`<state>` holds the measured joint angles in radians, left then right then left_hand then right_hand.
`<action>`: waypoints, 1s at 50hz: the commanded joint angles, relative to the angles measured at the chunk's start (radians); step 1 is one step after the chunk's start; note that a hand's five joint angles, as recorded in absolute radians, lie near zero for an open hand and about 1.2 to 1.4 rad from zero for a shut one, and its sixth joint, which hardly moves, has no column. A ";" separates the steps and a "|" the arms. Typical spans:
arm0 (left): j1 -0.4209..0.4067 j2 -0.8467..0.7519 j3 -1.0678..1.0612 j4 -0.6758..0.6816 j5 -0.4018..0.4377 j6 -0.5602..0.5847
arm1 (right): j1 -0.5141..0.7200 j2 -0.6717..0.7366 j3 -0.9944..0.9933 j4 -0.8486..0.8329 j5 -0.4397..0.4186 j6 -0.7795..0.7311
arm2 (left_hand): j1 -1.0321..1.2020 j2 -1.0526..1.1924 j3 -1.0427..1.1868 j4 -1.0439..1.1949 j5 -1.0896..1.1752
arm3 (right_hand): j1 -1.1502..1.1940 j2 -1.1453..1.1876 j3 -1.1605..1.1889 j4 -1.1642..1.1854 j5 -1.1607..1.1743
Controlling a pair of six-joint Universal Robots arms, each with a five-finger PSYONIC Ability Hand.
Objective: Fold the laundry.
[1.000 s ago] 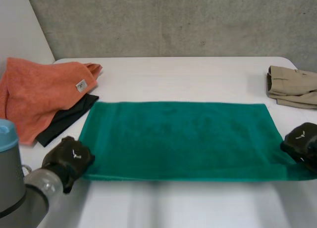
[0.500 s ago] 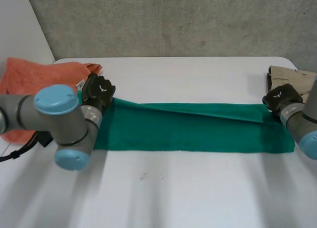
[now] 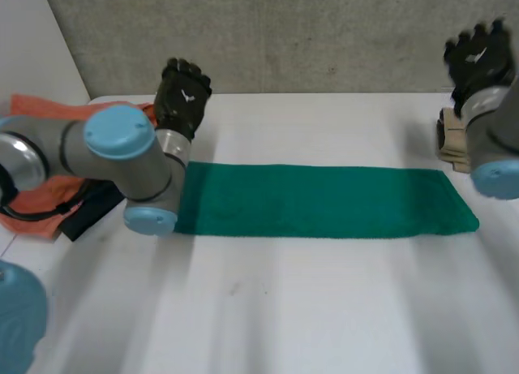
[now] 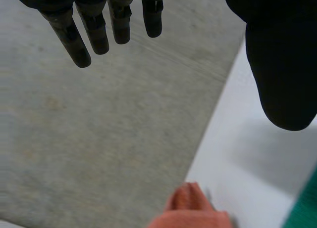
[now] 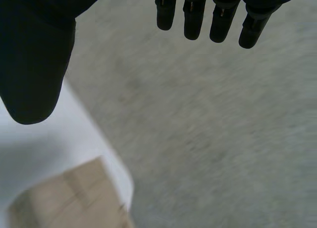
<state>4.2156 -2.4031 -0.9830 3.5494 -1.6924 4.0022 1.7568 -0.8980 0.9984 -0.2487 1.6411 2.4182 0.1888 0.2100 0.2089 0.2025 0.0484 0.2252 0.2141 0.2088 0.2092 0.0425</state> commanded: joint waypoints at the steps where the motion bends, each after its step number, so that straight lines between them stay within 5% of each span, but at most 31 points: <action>1: 0.014 0.194 -0.173 -0.012 -0.001 -0.130 | -0.020 -0.211 0.157 0.078 -0.079 0.082 | -0.014 -0.036 -0.034 -0.028 -0.048 | -0.051 -0.040 -0.034 -0.035 -0.043; 10: 0.026 0.372 -0.462 -0.014 0.054 -0.326 | -0.154 -0.266 0.364 0.457 -0.227 0.174 | -0.014 -0.036 -0.034 -0.028 -0.048 | 0.032 0.044 0.049 0.049 0.041; 14: 0.035 0.394 -0.526 -0.012 0.112 -0.373 | -0.198 -0.265 0.466 0.430 -0.328 0.188 | -0.014 -0.036 -0.034 -0.028 -0.048 | 0.288 0.299 0.305 0.304 0.296; 19: 0.034 0.394 -0.560 -0.011 0.132 -0.383 | -0.246 -0.246 0.562 0.298 -0.415 0.185 | -0.014 -0.036 -0.034 -0.028 -0.048 | 0.306 0.317 0.322 0.322 0.314; 32: 0.037 0.386 -0.563 -0.009 0.134 -0.383 | -0.246 -0.081 0.566 0.109 -0.388 0.121 | -0.014 -0.036 -0.034 -0.028 -0.048 | 0.323 0.335 0.340 0.339 0.332; 35: 0.038 0.384 -0.565 -0.009 0.132 -0.383 | -0.249 -0.056 0.557 0.112 -0.365 0.072 | -0.014 -0.036 -0.034 -0.028 -0.048 | 0.707 0.718 0.723 0.723 0.715; 36: 0.038 0.384 -0.565 -0.011 0.132 -0.383 | -0.252 -0.056 0.554 0.106 -0.356 0.059 | -0.014 -0.036 -0.034 -0.028 -0.048 | 1.089 1.100 1.105 1.105 1.097; 37: 0.037 0.384 -0.565 -0.011 0.132 -0.383 | -0.255 -0.062 0.552 0.101 -0.348 0.053 | -0.014 -0.036 -0.034 -0.028 -0.048 | 1.170 1.181 1.187 1.186 1.178; 44: 0.035 0.410 -0.566 -0.014 0.125 -0.383 | -0.385 -0.159 0.597 -0.012 -0.285 0.026 | -0.014 -0.036 -0.034 -0.028 -0.048 | 1.171 1.182 1.187 1.187 1.179; 50: 0.038 0.466 -0.597 -0.014 0.131 -0.388 | -0.434 -0.193 0.562 0.006 -0.280 -0.181 | -0.014 -0.036 -0.034 -0.028 -0.048 | 1.171 1.182 1.187 1.187 1.179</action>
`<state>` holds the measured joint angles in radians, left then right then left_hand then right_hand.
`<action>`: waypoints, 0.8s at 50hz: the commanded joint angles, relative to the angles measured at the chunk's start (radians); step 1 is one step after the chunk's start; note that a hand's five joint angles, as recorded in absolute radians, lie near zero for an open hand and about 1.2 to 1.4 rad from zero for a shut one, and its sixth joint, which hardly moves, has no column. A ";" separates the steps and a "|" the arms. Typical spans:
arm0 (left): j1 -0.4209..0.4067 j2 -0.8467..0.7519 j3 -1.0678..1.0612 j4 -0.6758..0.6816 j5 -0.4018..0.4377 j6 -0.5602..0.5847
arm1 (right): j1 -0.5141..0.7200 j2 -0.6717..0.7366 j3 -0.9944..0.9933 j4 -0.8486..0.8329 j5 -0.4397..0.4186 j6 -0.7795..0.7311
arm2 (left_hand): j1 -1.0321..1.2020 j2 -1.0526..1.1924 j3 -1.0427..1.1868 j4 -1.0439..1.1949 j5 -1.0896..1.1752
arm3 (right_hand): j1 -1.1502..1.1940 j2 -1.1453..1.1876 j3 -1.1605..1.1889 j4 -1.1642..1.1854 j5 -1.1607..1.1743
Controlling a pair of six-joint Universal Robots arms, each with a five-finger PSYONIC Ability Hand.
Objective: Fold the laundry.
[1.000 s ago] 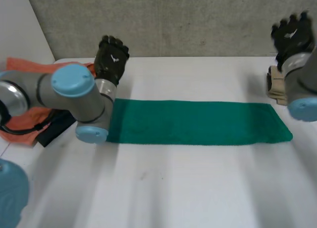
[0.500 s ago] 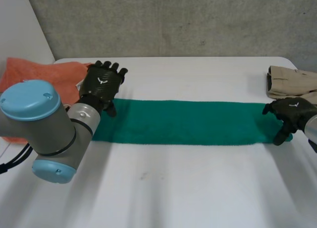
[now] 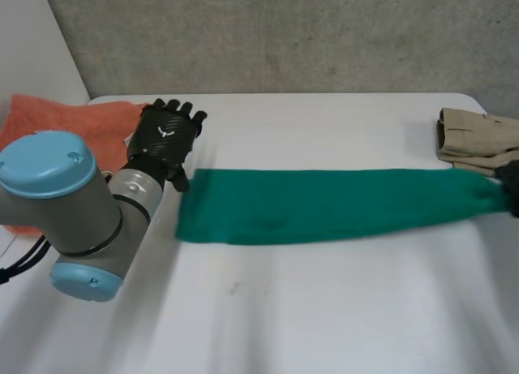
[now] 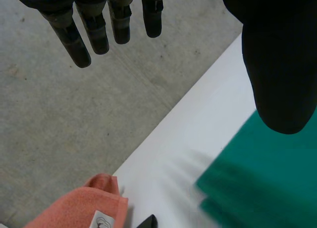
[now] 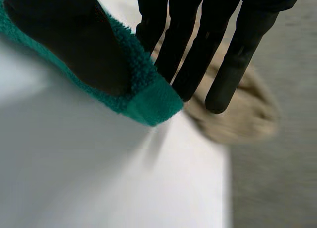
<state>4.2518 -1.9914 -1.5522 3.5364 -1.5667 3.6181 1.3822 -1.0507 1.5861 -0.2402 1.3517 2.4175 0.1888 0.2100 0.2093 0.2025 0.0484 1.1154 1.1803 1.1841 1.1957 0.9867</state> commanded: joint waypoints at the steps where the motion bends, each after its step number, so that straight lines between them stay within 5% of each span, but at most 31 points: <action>1: 0.002 0.059 -0.031 -0.001 0.005 -0.004 | -0.060 -0.031 -0.037 -0.001 0.013 -0.210 | -0.014 -0.036 -0.035 -0.028 -0.048 | 0.281 0.216 0.212 0.201 0.235; 5: 0.016 0.082 -0.051 -0.001 0.005 -0.006 | -0.052 -0.029 -0.081 -0.004 0.030 -0.331 | -0.014 -0.036 -0.035 -0.028 -0.048 | 0.281 0.216 0.212 0.201 0.235; 9: 0.033 0.102 -0.066 -0.001 0.007 -0.006 | 0.093 -0.034 -0.118 -0.027 0.000 -0.353 | -0.014 -0.036 -0.035 -0.028 -0.048 | 0.281 0.216 0.212 0.201 0.235; 17: 0.034 0.128 -0.069 -0.002 0.002 -0.030 | 0.484 -0.017 -0.173 -0.146 -0.213 -0.347 | -0.014 -0.036 -0.035 -0.028 -0.048 | 0.281 0.216 0.212 0.201 0.235; 24: 0.028 0.132 -0.081 -0.001 0.005 -0.052 | 0.768 0.176 -0.259 -0.179 -0.359 -0.357 | -0.014 -0.036 -0.035 -0.028 -0.048 | 0.281 0.216 0.212 0.201 0.235; 31: 0.023 0.123 -0.080 0.001 0.005 -0.052 | 0.851 0.330 -0.342 -0.107 -0.287 -0.365 | -0.014 -0.036 -0.035 -0.028 -0.048 | 0.206 0.141 0.138 0.126 0.161; 32: 0.022 0.122 -0.077 0.001 0.005 -0.052 | 0.854 0.321 -0.340 -0.108 -0.280 -0.364 | -0.014 -0.036 -0.035 -0.028 -0.048 | 0.008 -0.057 -0.061 -0.072 -0.038; 33: 0.022 0.122 -0.074 0.001 0.005 -0.052 | 0.859 0.284 -0.337 -0.110 -0.248 -0.344 | -0.014 -0.036 -0.035 -0.028 -0.048 | -0.567 -0.632 -0.635 -0.647 -0.612; 35: 0.014 0.123 -0.063 0.001 0.005 -0.052 | 0.850 0.253 -0.330 -0.110 -0.206 -0.318 | -0.014 -0.036 -0.035 -0.028 -0.048 | -0.941 -1.006 -1.010 -1.021 -0.987; 40: -0.006 0.125 -0.037 0.004 0.008 -0.049 | 0.805 0.141 -0.276 -0.096 -0.042 -0.043 | -0.014 -0.036 -0.035 -0.028 -0.048 | -0.941 -1.006 -1.010 -1.021 -0.987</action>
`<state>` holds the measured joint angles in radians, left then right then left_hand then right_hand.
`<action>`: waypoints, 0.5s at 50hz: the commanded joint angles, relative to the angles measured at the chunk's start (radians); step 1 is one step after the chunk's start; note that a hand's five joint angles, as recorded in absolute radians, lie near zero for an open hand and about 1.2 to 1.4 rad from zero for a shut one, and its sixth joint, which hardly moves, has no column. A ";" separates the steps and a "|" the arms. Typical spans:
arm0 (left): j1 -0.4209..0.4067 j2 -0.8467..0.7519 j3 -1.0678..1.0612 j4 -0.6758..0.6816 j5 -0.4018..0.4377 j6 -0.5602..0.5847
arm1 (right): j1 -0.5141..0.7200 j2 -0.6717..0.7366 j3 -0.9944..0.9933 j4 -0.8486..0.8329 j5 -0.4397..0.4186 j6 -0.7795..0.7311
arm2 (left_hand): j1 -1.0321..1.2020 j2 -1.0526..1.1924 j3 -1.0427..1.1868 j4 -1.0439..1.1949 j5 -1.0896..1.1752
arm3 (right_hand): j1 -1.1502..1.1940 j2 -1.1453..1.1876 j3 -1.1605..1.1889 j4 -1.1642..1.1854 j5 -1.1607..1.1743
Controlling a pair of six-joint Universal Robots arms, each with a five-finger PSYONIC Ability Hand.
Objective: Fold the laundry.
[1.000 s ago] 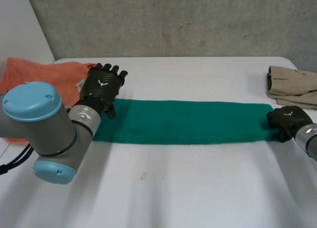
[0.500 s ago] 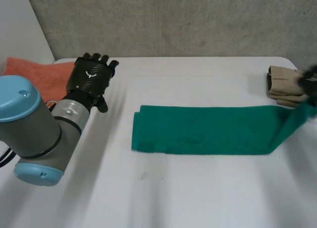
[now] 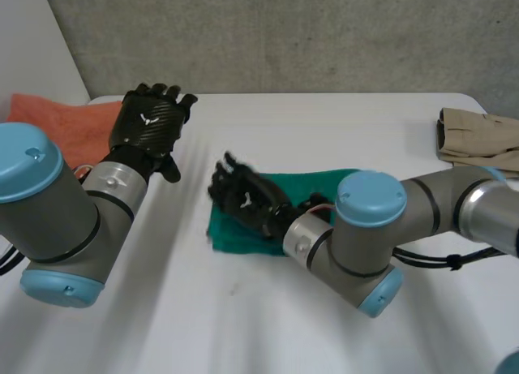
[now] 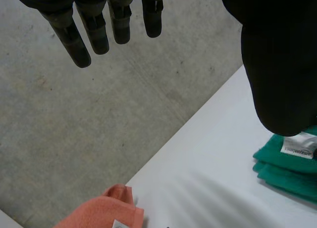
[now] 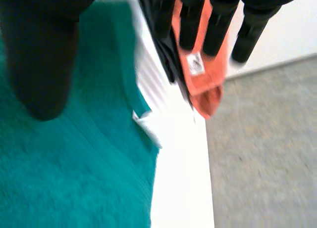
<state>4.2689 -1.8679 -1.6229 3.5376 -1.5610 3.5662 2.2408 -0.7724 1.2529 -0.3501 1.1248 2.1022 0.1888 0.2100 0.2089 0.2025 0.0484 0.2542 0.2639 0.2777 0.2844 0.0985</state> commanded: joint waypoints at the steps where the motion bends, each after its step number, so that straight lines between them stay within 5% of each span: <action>1: -0.026 0.001 0.038 0.003 0.002 0.003 | -0.065 -0.180 0.084 0.031 0.222 0.386 | -0.014 -0.036 -0.034 -0.028 -0.048 | -0.080 -0.089 -0.103 -0.110 -0.099; 6: -0.047 -0.002 0.061 0.003 -0.001 0.002 | -0.160 -0.280 0.170 0.181 0.236 0.600 | -0.014 -0.036 -0.034 -0.028 -0.048 | -0.080 -0.089 -0.103 -0.110 -0.099; 14: -0.081 -0.034 0.063 0.004 -0.001 0.002 | -0.351 -0.277 0.310 0.319 0.256 0.521 | -0.014 -0.036 -0.034 -0.028 -0.048 | -0.059 -0.069 -0.083 -0.089 -0.078; 16: -0.086 -0.039 0.064 0.004 -0.001 0.003 | -0.381 -0.265 0.321 0.304 0.263 0.487 | -0.014 -0.036 -0.034 -0.028 -0.048 | 0.480 0.470 0.456 0.449 0.461; 17: -0.087 -0.040 0.063 0.004 -0.001 0.003 | -0.400 -0.258 0.321 0.278 0.273 0.467 | -0.014 -0.036 -0.034 -0.028 -0.048 | 0.950 0.941 0.927 0.920 0.932; 18: -0.087 -0.043 0.063 0.004 -0.002 0.003 | -0.403 -0.258 0.321 0.264 0.277 0.455 | -0.014 -0.036 -0.034 -0.028 -0.048 | 1.080 1.070 1.057 1.050 1.061; 25: -0.093 -0.039 0.063 0.004 -0.007 0.003 | -0.389 -0.268 0.266 0.157 0.372 0.406 | -0.014 -0.036 -0.034 -0.028 -0.048 | 1.142 1.132 1.119 1.112 1.123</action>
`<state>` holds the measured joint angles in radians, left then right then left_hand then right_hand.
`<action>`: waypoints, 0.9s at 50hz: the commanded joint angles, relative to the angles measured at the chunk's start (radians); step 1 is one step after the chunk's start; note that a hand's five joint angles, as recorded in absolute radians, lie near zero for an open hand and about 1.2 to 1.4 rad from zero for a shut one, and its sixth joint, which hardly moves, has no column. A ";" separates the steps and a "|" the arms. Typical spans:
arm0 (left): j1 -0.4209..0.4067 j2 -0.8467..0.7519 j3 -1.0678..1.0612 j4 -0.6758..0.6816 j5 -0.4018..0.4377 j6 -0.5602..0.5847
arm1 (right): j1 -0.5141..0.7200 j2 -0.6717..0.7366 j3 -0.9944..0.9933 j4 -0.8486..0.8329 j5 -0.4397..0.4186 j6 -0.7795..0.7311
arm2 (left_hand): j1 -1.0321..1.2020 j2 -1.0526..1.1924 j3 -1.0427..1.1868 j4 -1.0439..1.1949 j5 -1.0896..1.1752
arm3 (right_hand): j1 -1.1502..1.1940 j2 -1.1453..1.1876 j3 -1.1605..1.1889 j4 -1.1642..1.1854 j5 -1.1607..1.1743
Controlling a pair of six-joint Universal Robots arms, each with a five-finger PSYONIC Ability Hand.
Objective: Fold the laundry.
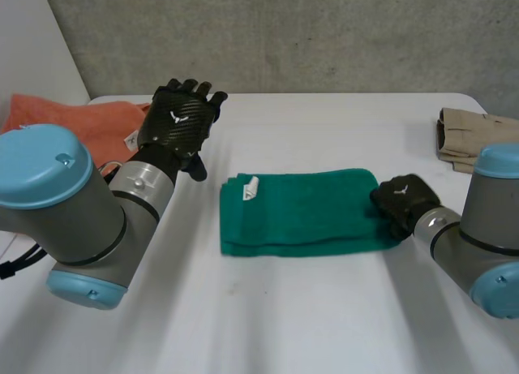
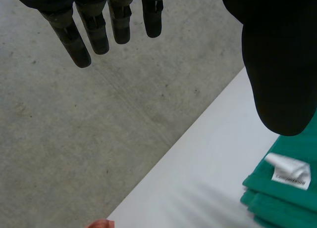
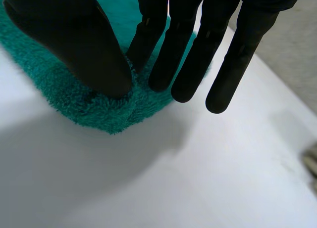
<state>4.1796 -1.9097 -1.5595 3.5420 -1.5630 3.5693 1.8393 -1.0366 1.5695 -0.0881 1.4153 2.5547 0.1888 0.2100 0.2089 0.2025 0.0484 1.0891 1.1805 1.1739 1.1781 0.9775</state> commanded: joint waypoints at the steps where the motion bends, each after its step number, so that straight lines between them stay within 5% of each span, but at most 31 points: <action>1: -0.004 0.006 -0.001 -0.002 -0.005 0.000 | 0.023 -0.008 -0.060 -0.122 0.088 -0.047 | -0.014 -0.036 -0.034 -0.028 -0.048 | 0.307 0.216 0.222 0.218 0.244; 9: -0.003 0.023 -0.002 -0.006 -0.009 0.002 | 0.299 -0.019 -0.186 -0.214 0.033 -0.059 | -0.014 -0.036 -0.034 -0.028 -0.048 | 0.307 0.216 0.222 0.218 0.244; 15: 0.004 0.032 -0.008 -0.006 -0.025 -0.001 | 0.418 0.133 -0.201 -0.179 -0.192 -0.093 | -0.014 -0.036 -0.034 -0.028 -0.048 | 0.307 0.216 0.222 0.218 0.244; 18: 0.005 0.032 -0.007 -0.005 -0.038 -0.012 | 0.434 0.173 -0.212 -0.131 -0.231 -0.096 | -0.014 -0.036 -0.034 -0.028 -0.048 | 0.307 0.216 0.222 0.218 0.244; 20: 0.005 0.031 0.002 -0.003 -0.051 -0.030 | 0.434 0.188 -0.243 -0.087 -0.216 -0.085 | -0.014 -0.036 -0.034 -0.028 -0.048 | 0.113 0.022 0.029 0.024 0.051; 23: 0.004 0.026 0.021 0.000 -0.058 -0.053 | 0.436 0.165 -0.258 -0.074 -0.170 -0.013 | -0.014 -0.036 -0.034 -0.028 -0.048 | -0.915 -1.006 -0.999 -1.004 -0.977; 30: -0.019 -0.058 0.142 -0.029 -0.065 -0.156 | 0.299 0.037 -0.263 -0.105 -0.038 0.354 | -0.014 -0.036 -0.034 -0.028 -0.048 | -0.915 -1.006 -0.999 -1.004 -0.977; 34: -0.088 -0.136 0.245 -0.115 -0.065 -0.230 | 0.249 -0.023 -0.266 -0.069 -0.042 0.528 | -0.014 -0.036 -0.034 -0.028 -0.048 | -0.915 -1.006 -0.999 -1.004 -0.977; 45: -0.173 -0.443 0.533 -0.360 -0.069 -0.333 | 0.175 0.099 -0.404 0.155 0.022 0.536 | 0.001 -0.020 -0.019 -0.013 -0.033 | -0.915 -1.006 -0.999 -1.004 -0.977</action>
<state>4.0390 -2.2063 -1.1512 3.2863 -1.6280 3.2562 2.0357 -1.0243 1.2463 -0.0457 1.4115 3.1112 0.1888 0.2100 0.2090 0.2025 0.0484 0.2244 0.2158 0.2097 0.2087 0.0418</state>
